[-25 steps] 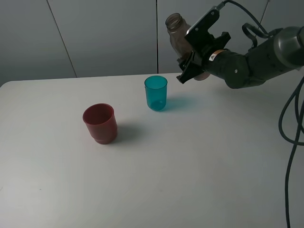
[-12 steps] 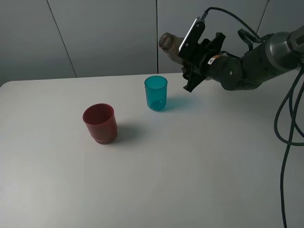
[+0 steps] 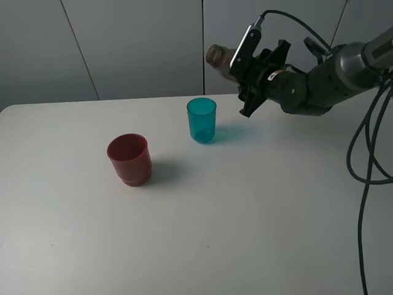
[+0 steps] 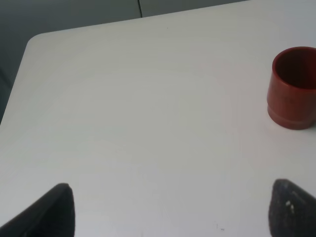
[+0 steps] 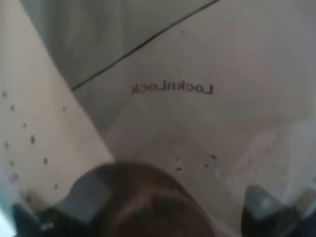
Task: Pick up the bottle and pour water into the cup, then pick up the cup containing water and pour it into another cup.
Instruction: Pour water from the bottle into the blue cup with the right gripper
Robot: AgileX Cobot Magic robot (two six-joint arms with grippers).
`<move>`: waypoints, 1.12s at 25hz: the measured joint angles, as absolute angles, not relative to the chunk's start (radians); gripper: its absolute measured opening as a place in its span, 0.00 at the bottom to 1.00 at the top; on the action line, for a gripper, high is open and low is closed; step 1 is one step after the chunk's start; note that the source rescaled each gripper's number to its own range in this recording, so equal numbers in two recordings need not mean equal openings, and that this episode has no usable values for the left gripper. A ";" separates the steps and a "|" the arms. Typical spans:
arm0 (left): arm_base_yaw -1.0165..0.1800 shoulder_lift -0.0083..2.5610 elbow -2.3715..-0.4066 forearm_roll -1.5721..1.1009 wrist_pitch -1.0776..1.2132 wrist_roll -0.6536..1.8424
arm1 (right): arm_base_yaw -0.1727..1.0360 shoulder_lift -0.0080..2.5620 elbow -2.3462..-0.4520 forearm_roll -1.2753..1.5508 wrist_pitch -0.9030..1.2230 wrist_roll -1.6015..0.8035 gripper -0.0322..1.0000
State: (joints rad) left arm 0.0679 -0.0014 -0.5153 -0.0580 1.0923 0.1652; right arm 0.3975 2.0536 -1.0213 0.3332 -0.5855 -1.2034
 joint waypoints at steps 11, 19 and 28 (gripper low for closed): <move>0.068 -0.001 -0.515 -0.058 1.092 0.165 | 0.398 2.148 -1.071 0.343 -0.623 -1.291 0.08; 0.068 -0.001 -0.515 -0.058 1.092 0.165 | 0.398 2.149 -1.072 0.361 -0.645 -1.435 0.08; 0.068 -0.001 -0.515 -0.058 1.092 0.162 | 0.398 2.149 -1.081 0.423 -0.666 -1.603 0.08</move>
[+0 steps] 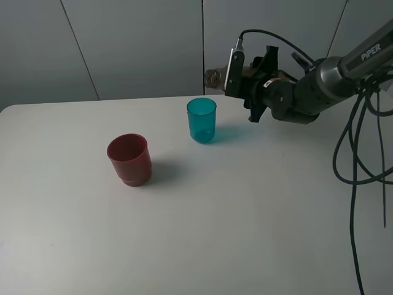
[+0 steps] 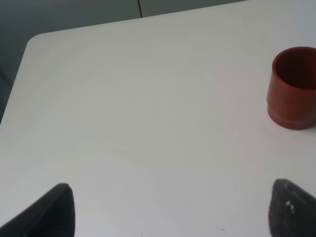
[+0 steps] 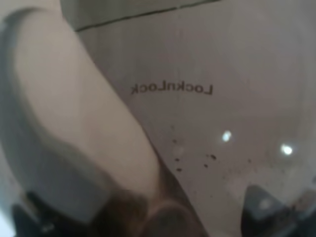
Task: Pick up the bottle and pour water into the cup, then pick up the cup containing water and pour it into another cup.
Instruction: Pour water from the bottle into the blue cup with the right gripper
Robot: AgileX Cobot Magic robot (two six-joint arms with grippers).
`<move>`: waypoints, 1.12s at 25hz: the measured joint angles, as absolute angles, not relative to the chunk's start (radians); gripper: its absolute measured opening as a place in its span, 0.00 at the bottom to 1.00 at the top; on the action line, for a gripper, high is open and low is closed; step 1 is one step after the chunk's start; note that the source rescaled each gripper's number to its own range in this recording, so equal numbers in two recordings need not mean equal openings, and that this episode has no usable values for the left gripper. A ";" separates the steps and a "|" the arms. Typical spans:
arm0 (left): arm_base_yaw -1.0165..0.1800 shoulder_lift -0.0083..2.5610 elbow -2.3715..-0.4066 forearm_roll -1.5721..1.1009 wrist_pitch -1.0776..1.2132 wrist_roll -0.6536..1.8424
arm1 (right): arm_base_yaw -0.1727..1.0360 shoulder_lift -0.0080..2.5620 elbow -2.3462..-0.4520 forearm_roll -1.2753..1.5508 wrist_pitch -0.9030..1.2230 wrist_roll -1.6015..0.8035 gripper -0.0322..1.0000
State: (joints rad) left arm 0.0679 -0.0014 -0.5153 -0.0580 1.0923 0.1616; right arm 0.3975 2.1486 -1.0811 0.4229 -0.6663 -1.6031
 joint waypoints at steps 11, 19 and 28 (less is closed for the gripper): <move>0.068 -0.001 -0.515 -0.058 1.092 0.164 | 0.398 2.149 -1.081 0.429 -0.683 -1.732 0.08; 0.068 -0.001 -0.515 -0.058 1.092 0.164 | 0.398 2.149 -1.081 0.429 -0.683 -1.796 0.08; 0.068 -0.001 -0.515 -0.058 1.092 0.164 | 0.398 2.149 -1.083 0.429 -0.691 -1.869 0.08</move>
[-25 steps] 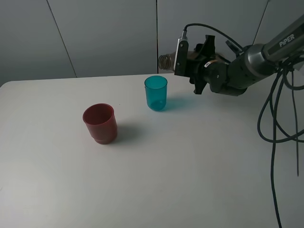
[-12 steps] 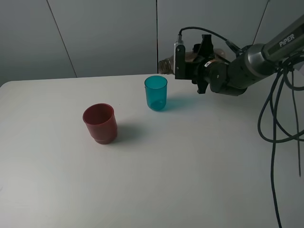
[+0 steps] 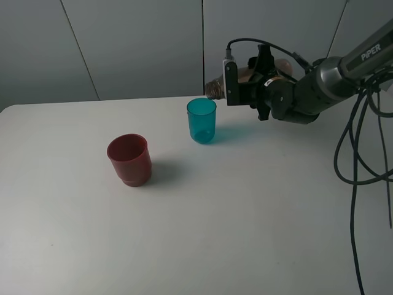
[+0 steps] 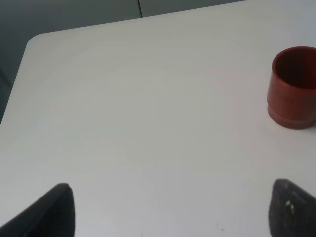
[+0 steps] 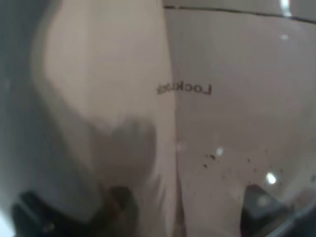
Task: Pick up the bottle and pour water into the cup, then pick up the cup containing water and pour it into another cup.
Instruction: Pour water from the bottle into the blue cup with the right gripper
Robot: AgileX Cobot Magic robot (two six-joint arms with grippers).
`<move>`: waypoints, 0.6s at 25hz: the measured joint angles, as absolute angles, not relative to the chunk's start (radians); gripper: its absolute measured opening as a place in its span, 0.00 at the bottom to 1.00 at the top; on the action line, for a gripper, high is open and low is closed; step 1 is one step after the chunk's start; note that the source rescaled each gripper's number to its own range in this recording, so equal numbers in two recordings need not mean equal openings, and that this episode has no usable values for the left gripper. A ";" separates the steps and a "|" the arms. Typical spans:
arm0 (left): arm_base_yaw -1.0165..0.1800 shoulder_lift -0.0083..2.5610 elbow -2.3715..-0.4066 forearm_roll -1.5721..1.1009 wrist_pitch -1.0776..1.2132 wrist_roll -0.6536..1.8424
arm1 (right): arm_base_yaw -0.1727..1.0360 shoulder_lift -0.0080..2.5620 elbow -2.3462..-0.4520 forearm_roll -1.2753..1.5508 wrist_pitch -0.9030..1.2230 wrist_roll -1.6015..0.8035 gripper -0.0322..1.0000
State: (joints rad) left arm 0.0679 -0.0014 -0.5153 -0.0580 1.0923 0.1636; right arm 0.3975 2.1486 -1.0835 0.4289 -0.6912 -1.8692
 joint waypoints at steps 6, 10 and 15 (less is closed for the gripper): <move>0.068 -0.001 -0.515 -0.058 1.092 0.164 | 0.398 2.149 -1.110 0.429 -0.691 -1.880 0.08; 0.068 -0.001 -0.515 -0.058 1.092 0.164 | 0.398 2.150 -1.119 0.427 -0.691 -1.909 0.08; 0.068 -0.001 -0.515 -0.058 1.092 0.164 | 0.398 2.150 -1.124 0.423 -0.691 -1.964 0.08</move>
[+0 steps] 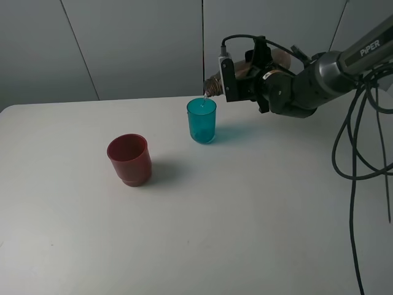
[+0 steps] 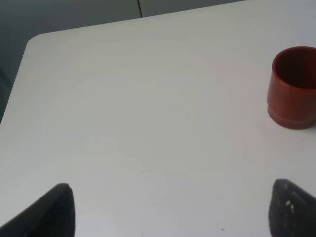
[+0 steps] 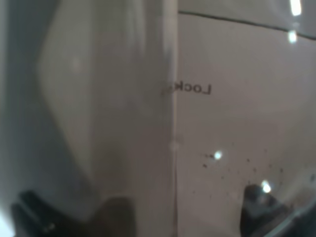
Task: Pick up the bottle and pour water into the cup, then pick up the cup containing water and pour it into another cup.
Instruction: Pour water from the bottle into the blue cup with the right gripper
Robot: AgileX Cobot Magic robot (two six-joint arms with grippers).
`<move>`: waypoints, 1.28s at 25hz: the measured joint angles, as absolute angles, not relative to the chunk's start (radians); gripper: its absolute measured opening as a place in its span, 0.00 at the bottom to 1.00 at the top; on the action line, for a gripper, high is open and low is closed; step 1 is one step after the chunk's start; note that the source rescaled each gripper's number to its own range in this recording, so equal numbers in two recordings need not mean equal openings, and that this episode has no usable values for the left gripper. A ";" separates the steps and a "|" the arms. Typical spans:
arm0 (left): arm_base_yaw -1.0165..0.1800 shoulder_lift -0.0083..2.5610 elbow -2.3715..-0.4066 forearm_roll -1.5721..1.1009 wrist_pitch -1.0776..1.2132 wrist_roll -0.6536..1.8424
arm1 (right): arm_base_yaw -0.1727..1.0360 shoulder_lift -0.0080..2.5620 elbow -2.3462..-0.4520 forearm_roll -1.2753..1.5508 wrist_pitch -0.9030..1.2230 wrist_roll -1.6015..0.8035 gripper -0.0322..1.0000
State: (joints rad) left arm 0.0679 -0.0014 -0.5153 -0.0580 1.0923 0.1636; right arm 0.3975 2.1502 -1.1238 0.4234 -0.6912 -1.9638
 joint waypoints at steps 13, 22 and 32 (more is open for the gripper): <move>0.068 -0.001 -0.515 -0.058 1.092 0.164 | 0.398 2.150 -1.140 0.410 -0.703 -2.051 0.08; 0.068 -0.001 -0.515 -0.058 1.092 0.164 | 0.398 2.150 -1.140 0.410 -0.708 -2.087 0.08; 0.068 -0.001 -0.515 -0.058 1.092 0.164 | 0.398 2.150 -1.142 0.407 -0.726 -2.089 0.08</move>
